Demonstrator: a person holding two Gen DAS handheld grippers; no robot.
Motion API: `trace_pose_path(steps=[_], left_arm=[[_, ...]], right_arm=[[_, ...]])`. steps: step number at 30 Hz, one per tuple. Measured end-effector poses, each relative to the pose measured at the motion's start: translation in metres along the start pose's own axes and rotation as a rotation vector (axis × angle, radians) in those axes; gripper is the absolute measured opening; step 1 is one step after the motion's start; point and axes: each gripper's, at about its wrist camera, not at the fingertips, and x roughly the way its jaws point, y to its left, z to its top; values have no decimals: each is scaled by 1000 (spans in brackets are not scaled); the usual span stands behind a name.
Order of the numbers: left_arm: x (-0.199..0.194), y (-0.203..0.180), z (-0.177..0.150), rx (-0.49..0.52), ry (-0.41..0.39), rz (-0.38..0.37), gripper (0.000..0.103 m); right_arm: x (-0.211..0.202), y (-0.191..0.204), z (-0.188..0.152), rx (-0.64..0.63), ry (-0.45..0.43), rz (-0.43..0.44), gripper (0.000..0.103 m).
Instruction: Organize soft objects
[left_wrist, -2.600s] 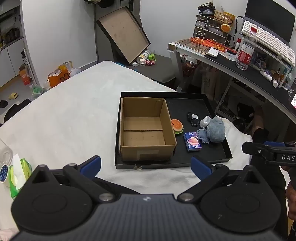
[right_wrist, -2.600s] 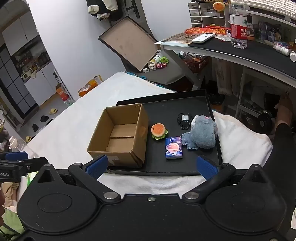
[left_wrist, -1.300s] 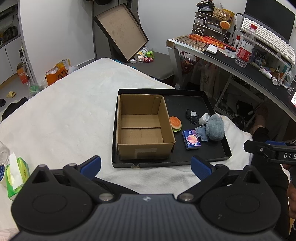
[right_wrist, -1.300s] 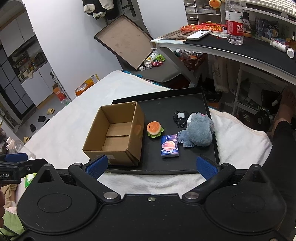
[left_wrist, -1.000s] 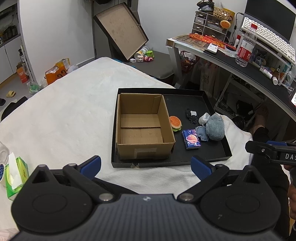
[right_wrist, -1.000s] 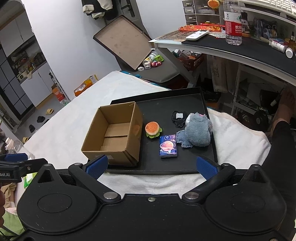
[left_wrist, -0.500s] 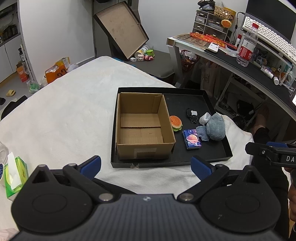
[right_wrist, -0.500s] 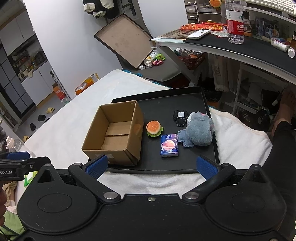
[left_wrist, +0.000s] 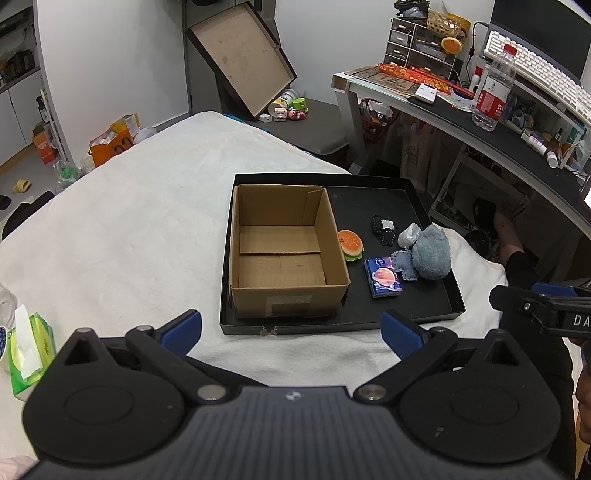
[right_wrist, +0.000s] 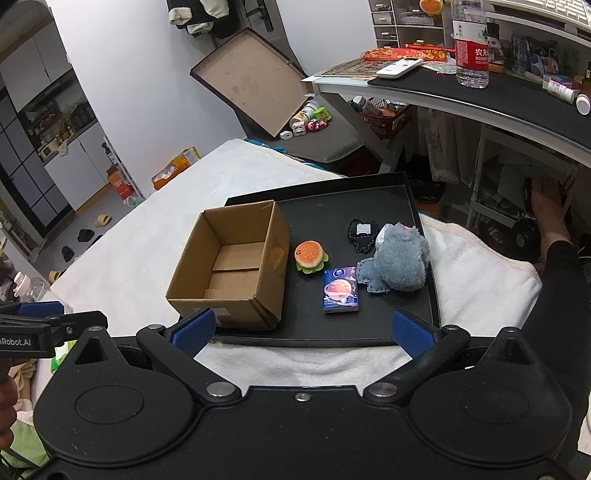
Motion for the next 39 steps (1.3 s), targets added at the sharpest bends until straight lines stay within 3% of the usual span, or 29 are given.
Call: trace_pose_path(steps=[16, 30, 39], left_arm=[[7, 3, 7, 7, -13, 7, 102], [36, 5, 17, 10, 11, -7, 102], [60, 9, 25, -7, 20, -1, 102]], right_arm=[[11, 4, 2, -18, 17, 10, 103], [35, -12, 4, 24, 20, 40, 103], [53, -31, 9, 56, -23, 22, 102]])
